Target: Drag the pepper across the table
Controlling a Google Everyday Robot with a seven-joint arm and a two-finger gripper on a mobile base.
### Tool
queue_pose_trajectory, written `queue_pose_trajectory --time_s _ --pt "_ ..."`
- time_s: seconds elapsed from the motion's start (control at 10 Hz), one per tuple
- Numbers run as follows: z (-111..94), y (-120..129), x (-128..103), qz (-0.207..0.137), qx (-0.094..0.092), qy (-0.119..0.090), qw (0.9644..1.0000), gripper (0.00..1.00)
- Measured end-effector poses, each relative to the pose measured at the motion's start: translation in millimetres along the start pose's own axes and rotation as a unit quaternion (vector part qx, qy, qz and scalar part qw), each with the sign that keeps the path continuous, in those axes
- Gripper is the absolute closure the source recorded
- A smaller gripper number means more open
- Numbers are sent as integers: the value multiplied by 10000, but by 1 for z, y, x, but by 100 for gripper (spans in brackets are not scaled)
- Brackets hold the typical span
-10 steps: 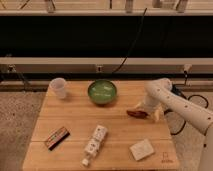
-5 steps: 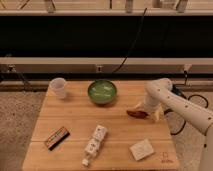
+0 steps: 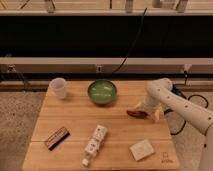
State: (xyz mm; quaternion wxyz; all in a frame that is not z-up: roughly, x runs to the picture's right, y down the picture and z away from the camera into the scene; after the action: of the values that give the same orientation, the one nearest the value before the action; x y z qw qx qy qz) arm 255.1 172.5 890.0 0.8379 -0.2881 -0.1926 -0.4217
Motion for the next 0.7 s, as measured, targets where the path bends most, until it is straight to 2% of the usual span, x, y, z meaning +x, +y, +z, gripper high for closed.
queue_pose_trajectory --time_s 0.4,0.5,0.7 --pt "0 0 -1 -11 -11 -3 10000 20" --pt "-3 0 -4 -41 -122 -2 9999 20" --pt "-22 -15 -18 -242 -461 23 9986 20"
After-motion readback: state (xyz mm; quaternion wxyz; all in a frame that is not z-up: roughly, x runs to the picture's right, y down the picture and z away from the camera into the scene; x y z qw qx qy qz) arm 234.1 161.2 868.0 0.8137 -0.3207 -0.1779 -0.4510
